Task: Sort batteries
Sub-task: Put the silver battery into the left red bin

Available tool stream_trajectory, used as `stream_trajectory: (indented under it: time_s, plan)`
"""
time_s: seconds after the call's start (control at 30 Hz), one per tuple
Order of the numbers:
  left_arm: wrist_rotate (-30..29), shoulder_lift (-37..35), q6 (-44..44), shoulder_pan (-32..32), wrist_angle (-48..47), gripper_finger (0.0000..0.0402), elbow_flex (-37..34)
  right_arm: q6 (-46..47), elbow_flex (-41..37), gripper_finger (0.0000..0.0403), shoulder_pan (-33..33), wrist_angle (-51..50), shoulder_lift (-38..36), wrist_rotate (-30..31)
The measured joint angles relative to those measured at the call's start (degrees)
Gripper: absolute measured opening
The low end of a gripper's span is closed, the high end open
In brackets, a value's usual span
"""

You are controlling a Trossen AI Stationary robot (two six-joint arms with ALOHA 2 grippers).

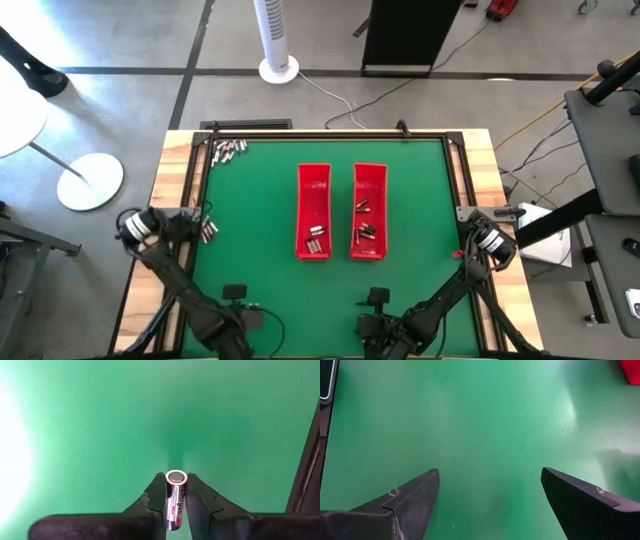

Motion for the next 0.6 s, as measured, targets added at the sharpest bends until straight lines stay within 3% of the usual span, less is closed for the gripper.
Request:
stream_trajectory:
  time_s: [0.17,0.33,0.6]
  plan:
    - [-5.2,-0.3,4.0,3.8,2.0,0.0031,1.1,0.0,0.0,0.0345,0.0,0.0,0.0,0.0]
    - [-11.3,1.2,6.5,7.3,11.3,0.0031,-0.9,0.0,0.0,0.0345,0.0,0.0,0.0,0.0]
    - [-12.2,3.2,9.0,10.9,14.7,0.0044,-1.8,0.0,-0.1,0.0345,0.0,0.0,0.0,0.0]
